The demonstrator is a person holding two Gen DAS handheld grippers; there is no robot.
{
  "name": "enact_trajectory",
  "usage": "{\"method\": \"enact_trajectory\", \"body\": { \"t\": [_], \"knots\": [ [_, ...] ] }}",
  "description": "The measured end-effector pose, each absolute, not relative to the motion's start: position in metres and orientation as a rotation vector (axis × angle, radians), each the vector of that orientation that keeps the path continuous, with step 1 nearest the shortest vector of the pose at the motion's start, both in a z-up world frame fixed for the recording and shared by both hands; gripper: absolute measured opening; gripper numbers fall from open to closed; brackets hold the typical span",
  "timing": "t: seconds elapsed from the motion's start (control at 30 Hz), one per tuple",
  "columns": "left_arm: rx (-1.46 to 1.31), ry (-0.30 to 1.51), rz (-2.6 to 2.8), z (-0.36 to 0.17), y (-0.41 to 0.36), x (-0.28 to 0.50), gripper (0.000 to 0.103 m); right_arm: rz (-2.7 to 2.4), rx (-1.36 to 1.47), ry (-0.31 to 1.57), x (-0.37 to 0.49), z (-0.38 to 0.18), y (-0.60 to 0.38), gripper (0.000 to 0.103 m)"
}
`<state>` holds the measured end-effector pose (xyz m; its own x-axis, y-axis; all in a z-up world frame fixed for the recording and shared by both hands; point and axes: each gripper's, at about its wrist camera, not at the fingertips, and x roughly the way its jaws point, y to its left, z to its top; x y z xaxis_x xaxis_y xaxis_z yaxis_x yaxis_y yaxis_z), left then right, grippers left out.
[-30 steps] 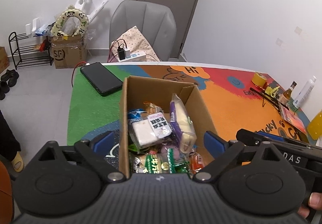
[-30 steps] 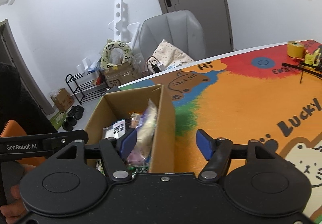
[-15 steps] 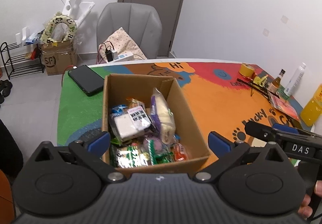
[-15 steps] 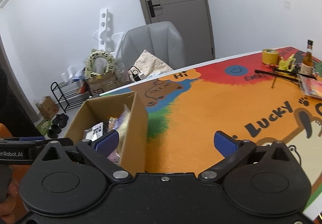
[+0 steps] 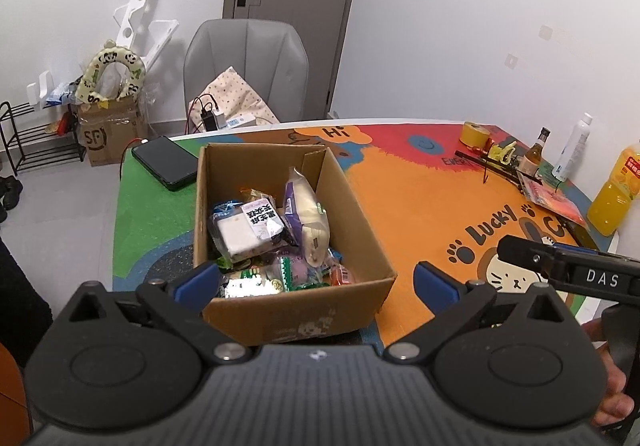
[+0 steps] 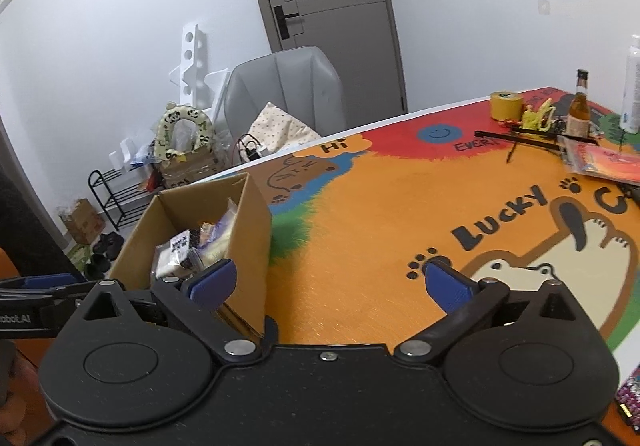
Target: Organize snacks
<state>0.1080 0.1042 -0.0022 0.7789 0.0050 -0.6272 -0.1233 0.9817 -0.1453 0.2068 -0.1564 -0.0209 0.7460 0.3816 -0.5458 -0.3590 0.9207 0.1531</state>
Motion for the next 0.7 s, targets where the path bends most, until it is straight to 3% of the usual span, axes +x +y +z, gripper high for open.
{"method": "enact_trajectory", "body": {
  "t": [0.7],
  "knots": [
    [-0.155, 0.608, 0.056, -0.021, 0.094, 0.058, 0.103, 0.272, -0.032, 0.576, 0.147, -0.044, -0.159, 0.103]
  ]
}}
